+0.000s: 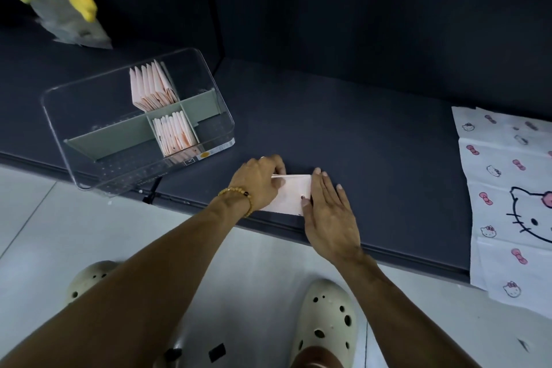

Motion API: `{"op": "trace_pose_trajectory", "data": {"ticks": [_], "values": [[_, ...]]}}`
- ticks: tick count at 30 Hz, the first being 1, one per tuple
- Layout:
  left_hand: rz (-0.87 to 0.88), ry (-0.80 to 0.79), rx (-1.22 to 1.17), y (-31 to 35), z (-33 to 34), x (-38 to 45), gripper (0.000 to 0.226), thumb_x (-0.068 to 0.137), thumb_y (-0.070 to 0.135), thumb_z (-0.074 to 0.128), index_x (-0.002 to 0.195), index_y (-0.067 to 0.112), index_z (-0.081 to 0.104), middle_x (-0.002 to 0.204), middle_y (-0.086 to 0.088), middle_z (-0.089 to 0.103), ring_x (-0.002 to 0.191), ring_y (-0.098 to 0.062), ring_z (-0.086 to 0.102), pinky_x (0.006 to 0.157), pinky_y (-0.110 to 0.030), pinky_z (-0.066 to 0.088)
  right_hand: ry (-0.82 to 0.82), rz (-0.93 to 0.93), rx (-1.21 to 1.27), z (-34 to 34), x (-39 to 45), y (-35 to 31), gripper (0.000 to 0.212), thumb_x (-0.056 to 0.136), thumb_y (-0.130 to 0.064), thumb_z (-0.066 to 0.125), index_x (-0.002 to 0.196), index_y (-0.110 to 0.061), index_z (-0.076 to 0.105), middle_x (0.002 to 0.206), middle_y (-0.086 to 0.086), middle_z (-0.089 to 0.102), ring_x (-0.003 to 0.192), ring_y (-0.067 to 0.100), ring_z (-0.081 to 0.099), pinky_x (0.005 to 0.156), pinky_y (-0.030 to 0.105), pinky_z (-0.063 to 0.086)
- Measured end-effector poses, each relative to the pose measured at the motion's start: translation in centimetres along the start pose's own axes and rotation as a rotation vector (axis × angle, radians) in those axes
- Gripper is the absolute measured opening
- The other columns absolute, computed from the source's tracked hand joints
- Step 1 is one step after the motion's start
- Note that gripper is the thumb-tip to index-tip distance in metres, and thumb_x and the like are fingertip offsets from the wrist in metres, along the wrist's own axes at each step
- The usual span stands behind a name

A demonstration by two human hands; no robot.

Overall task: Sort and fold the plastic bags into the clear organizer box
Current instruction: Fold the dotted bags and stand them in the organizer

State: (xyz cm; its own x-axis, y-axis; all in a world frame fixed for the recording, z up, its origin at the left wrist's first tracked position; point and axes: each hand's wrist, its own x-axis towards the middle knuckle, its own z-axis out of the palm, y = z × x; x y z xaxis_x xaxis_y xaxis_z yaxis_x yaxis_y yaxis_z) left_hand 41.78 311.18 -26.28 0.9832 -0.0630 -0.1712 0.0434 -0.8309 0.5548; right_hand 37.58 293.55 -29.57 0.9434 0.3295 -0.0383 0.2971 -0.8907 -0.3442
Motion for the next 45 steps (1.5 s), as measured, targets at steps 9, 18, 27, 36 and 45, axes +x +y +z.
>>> {"op": "trace_pose_trajectory", "data": {"ticks": [9,18,27,36,45], "values": [[-0.128,0.167,-0.916,-1.9,-7.4,-1.2,0.007,0.083,0.004,0.068,0.082,0.010,0.066,0.076,-0.006,0.067,0.067,-0.011,0.061,0.063,-0.020,0.050,-0.077,0.266,0.920,-6.9,6.6,-6.0,0.002,0.087,-0.025,0.066,0.087,-0.026,0.068,0.086,-0.005,0.073,0.076,0.008,0.069,0.063,0.023,0.055],[-0.278,0.662,-0.668,-9.0,-13.9,-0.9,0.017,0.075,0.016,0.079,0.078,0.019,0.063,0.077,0.001,0.065,0.068,-0.005,0.060,0.066,-0.015,0.054,0.066,0.192,1.034,-8.2,13.8,-12.5,0.009,0.090,-0.019,0.061,0.087,-0.025,0.067,0.072,-0.004,0.072,0.059,0.009,0.067,0.052,0.018,0.050],[-0.478,0.806,-0.216,-11.4,-14.6,3.7,0.078,0.069,0.057,0.070,0.128,0.014,0.041,0.125,-0.005,0.041,0.112,-0.025,0.046,0.090,-0.043,0.047,0.167,0.262,1.185,-6.2,18.1,-16.0,0.009,0.093,-0.016,0.060,0.094,-0.024,0.065,0.076,-0.006,0.073,0.057,0.008,0.066,0.053,0.019,0.052],[-0.566,0.826,-0.384,-14.1,-14.9,3.1,0.026,0.075,0.025,0.070,0.100,0.019,0.063,0.093,0.002,0.070,0.076,-0.011,0.059,0.062,-0.020,0.041,0.143,0.166,0.836,-4.5,21.9,-19.7,0.007,0.091,-0.015,0.059,0.090,-0.014,0.066,0.083,0.001,0.072,0.067,0.014,0.070,0.057,0.026,0.056],[-0.397,0.804,-0.407,-14.5,-15.0,1.5,0.026,0.076,0.029,0.071,0.100,0.024,0.064,0.081,0.016,0.063,0.075,-0.004,0.063,0.068,-0.024,0.052,0.056,-0.216,0.114,-3.0,21.6,-23.4,0.014,0.094,-0.024,0.050,0.082,-0.017,0.051,0.086,0.010,0.066,0.077,0.030,0.062,0.067,0.040,0.052]]}}
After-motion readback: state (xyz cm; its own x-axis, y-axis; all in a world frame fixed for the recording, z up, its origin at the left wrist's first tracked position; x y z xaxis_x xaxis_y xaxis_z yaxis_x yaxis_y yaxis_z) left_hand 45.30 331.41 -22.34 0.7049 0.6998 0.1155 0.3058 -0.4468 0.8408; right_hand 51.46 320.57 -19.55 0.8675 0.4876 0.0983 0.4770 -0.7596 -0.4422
